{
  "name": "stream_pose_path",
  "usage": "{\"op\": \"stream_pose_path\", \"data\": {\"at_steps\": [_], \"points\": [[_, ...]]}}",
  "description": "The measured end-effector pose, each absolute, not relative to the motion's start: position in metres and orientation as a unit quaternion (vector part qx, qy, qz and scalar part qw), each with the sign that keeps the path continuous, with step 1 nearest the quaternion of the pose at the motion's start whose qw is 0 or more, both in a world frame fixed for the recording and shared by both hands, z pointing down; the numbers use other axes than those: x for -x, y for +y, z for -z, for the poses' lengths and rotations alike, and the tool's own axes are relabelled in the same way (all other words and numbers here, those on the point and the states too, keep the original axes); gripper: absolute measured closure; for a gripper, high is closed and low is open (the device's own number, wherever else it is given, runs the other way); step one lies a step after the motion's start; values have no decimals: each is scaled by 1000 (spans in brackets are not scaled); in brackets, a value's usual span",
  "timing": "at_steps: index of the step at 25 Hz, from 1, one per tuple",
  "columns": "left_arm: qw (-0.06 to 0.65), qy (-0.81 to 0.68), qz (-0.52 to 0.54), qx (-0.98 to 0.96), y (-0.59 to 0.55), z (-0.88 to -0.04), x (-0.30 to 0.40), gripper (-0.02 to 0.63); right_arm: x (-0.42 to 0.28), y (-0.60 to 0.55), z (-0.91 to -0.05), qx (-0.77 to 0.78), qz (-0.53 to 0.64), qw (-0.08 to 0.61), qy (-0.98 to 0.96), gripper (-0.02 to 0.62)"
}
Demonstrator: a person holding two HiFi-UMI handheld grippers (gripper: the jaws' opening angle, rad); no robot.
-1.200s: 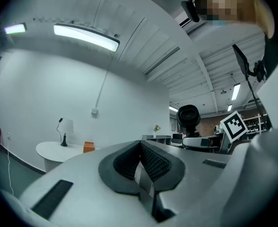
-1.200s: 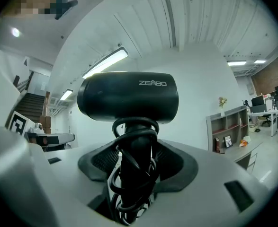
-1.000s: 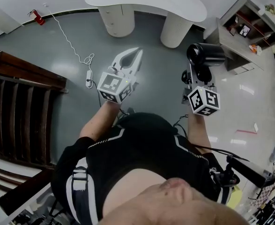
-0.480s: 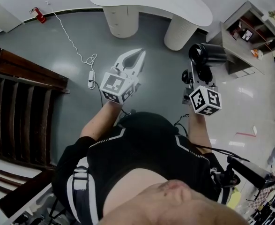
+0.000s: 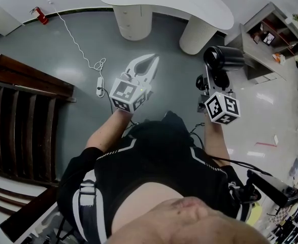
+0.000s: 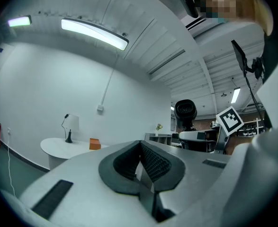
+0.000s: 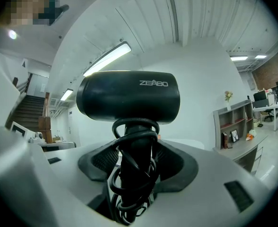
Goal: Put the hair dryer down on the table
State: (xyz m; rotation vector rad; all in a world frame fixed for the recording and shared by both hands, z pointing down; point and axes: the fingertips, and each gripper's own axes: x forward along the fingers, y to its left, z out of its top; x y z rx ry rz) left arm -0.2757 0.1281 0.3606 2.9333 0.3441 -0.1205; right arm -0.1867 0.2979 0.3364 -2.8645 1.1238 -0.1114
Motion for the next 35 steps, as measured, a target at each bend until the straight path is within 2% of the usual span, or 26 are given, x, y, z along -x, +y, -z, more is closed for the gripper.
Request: {"op": "stream_pose_path", "data": {"at_steps": [11,24,29,35], "points": [[89,83,45,-992,80,-357,226,574,123,238,-338,916,40,35,399,336],[98,59,27,-993,31,-352,115,574,6,185,-334,907,60,42,414,336],[52,67,20,-996,37,-348,71,574,-36,184,-339,909,68,44,410,336],[62,79,14,-995,46,-347,16,574,-87,196,-345,910,77,53,404,336]]}}
